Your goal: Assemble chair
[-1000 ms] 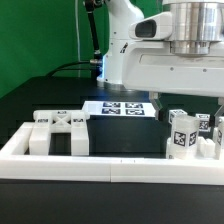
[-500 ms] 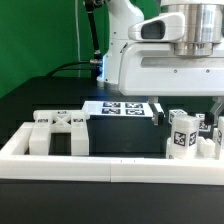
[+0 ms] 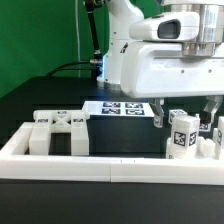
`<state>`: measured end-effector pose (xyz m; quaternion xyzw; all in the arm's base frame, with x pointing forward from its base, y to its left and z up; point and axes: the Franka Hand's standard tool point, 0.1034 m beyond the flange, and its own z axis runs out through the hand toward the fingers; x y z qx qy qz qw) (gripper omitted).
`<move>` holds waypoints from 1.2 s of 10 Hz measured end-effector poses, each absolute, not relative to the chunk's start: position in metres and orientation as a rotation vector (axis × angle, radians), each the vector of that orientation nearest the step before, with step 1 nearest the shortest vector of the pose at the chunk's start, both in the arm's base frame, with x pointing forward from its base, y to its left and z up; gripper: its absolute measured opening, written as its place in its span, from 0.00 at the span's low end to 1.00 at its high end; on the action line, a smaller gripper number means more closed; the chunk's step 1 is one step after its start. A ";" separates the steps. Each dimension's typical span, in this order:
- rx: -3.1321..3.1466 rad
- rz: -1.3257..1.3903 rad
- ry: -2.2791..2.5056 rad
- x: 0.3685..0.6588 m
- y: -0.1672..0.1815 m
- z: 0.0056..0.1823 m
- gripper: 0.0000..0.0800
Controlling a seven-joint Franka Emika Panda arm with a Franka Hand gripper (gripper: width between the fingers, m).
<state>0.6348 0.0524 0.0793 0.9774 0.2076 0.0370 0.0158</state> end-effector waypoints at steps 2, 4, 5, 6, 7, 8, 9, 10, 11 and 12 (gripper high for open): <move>3.045 0.115 0.625 0.635 0.052 0.079 0.58; 3.056 0.116 0.577 0.635 0.052 0.079 0.37; 3.069 0.117 0.515 0.635 0.052 0.079 0.36; 3.099 0.120 0.338 0.635 0.052 0.079 0.36; 3.111 0.120 0.247 0.635 0.052 0.079 0.36; 3.132 0.121 0.019 0.635 0.052 0.080 0.36; 3.138 0.120 -0.130 0.634 0.052 0.079 0.36; 3.135 0.111 -0.230 0.633 0.053 0.079 0.36; 3.131 0.106 -0.289 0.632 0.055 0.079 0.36; 3.121 0.087 -0.385 0.630 0.056 0.079 0.36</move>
Offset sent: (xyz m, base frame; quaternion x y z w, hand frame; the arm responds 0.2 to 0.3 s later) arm 0.0000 0.0000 0.0000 0.0000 0.0000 0.0000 1.0000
